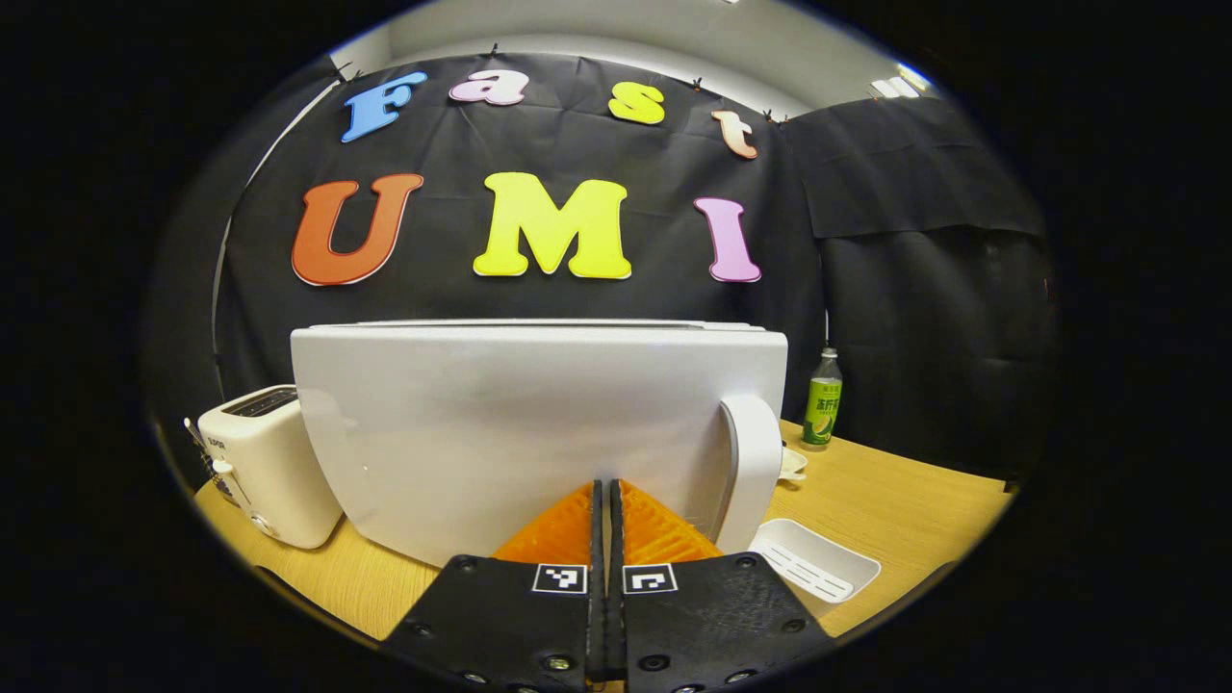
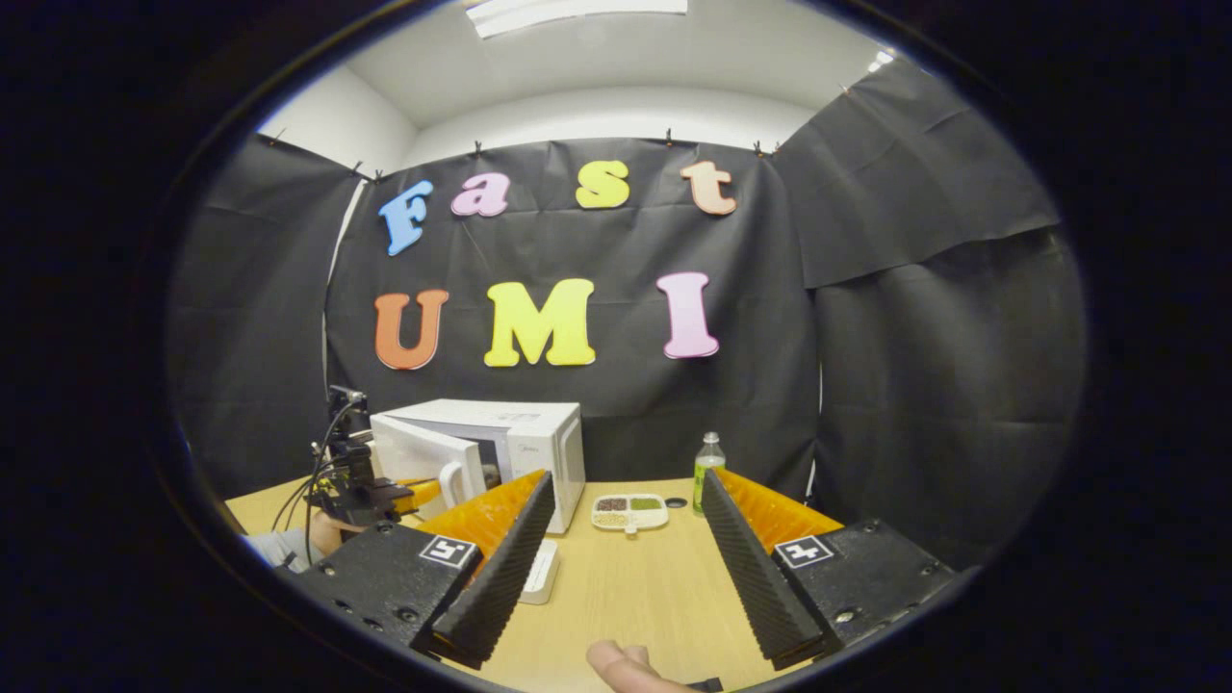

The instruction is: Open the microwave oven with the left hand, put the food in, and close the microwave oven.

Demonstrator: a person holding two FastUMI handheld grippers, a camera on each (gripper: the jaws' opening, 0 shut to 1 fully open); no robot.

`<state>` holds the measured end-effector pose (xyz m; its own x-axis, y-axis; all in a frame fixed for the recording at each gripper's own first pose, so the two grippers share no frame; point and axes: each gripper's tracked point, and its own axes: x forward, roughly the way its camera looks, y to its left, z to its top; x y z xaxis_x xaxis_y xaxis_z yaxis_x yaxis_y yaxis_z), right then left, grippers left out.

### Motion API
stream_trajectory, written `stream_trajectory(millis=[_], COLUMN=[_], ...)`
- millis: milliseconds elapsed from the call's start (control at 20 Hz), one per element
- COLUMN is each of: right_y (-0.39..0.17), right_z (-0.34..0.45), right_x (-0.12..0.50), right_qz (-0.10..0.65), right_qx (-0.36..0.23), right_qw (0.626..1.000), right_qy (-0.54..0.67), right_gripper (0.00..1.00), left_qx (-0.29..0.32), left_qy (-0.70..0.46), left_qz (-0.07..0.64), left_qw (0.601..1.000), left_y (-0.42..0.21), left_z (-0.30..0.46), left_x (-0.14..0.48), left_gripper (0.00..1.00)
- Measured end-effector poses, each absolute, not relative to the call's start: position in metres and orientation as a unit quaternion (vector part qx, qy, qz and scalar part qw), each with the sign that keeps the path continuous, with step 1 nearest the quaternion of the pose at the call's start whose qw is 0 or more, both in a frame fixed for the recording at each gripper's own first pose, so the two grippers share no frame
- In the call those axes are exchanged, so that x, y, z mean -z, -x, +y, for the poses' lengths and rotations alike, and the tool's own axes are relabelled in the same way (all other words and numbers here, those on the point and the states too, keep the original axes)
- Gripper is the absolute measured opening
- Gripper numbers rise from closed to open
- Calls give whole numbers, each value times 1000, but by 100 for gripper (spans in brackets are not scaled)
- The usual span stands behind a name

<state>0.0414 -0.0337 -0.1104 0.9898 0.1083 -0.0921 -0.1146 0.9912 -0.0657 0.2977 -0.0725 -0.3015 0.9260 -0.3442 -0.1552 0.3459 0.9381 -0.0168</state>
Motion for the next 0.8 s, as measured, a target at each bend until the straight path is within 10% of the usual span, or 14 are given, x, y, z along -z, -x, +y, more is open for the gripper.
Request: stream_trajectory(millis=[800], right_y=[-63], right_z=[-46], right_x=[121], right_qz=[61], right_qx=[-41], right_qw=[996], right_qy=[51], right_gripper=[98], left_qx=[122], left_qy=[-8], left_qz=[89], left_qw=[989], left_y=[-370], left_z=[-76], left_x=[290], left_gripper=[0])
